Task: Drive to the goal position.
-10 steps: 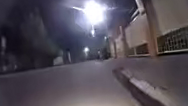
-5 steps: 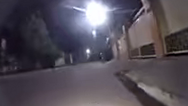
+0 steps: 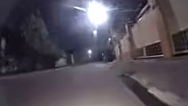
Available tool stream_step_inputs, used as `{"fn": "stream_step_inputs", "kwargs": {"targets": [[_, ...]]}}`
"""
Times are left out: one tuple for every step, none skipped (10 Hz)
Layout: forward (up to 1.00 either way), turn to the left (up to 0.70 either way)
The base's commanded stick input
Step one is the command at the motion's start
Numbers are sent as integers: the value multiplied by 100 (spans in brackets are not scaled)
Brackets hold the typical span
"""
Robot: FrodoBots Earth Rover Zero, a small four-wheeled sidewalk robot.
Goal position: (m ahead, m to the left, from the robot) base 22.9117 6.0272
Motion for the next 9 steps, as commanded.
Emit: {"fn": "stream_step_inputs", "kwargs": {"targets": [[70,0],[70,0],[70,-21],[70,-31],[70,-16],[70,-2],[70,-26],[70,-27],[70,0]]}}
